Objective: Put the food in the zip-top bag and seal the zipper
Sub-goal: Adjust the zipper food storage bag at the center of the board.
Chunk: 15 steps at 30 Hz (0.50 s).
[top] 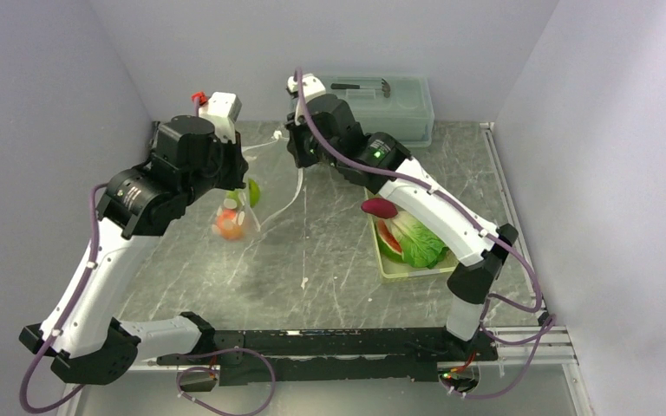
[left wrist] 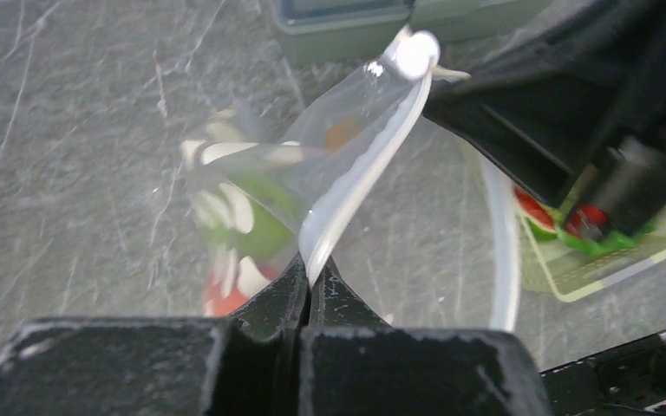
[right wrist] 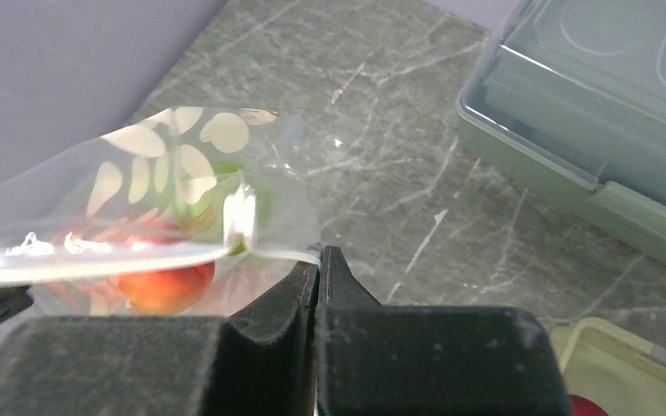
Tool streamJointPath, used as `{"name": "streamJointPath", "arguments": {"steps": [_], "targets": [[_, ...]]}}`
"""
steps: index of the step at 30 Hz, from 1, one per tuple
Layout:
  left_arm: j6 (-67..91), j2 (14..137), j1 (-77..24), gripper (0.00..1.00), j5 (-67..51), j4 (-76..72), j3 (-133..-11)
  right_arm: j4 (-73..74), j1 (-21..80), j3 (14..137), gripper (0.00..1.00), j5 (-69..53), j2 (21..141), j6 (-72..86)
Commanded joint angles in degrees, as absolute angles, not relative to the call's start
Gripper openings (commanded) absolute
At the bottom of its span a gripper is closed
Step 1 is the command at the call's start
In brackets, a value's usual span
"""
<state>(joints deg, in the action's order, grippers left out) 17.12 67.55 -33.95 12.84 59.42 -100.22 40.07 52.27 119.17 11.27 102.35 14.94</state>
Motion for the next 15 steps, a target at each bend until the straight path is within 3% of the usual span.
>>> {"name": "streamJointPath", "arguments": {"steps": [1, 4, 8, 15], "targets": [[16.0, 66.19, -33.39, 0.0, 15.68, 59.34, -99.54, 41.56, 56.85, 120.95, 0.0, 17.12, 102.92, 10.84], [16.14, 66.58, -33.37, 0.0, 13.58, 59.13, -100.85, 43.05, 44.08, 118.06, 0.0, 10.73, 104.0, 18.56], [14.51, 65.96, -33.39, 0.0, 21.32, 60.26, -100.67, 43.15, 51.89, 115.27, 0.0, 14.05, 103.35, 15.21], [13.98, 67.72, -33.38, 0.0, 21.55, 60.45, -100.55, 38.22, 48.34, 105.62, 0.0, 7.67, 100.87, 19.02]]}}
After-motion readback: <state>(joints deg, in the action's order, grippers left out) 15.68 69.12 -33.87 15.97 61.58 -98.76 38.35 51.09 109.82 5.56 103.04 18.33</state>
